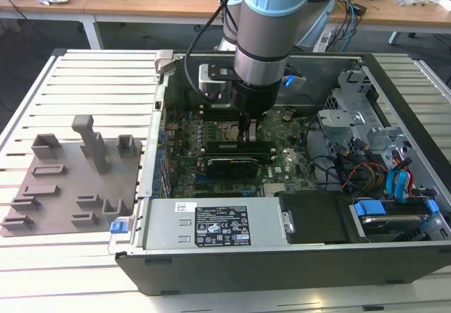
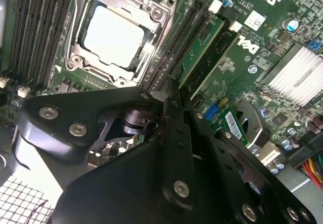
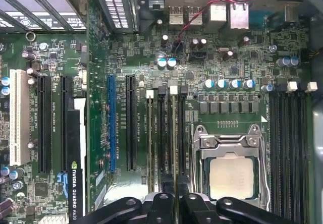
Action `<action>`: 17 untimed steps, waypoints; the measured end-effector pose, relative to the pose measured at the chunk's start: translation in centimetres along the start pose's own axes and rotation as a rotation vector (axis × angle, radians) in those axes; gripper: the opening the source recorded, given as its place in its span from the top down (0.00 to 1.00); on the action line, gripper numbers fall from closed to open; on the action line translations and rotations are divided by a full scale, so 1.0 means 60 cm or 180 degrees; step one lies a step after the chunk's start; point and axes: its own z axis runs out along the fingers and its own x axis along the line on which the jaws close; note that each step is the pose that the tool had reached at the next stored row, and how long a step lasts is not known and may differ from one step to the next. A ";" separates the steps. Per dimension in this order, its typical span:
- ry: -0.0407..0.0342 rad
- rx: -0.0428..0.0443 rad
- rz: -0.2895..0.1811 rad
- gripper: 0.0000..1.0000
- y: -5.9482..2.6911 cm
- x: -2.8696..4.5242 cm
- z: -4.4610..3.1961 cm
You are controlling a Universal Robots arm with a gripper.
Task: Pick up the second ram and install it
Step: 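Insert the second ram into the second slot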
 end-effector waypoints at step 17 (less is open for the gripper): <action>0.0085 0.0001 -0.0008 0.87 0.002 -0.008 0.011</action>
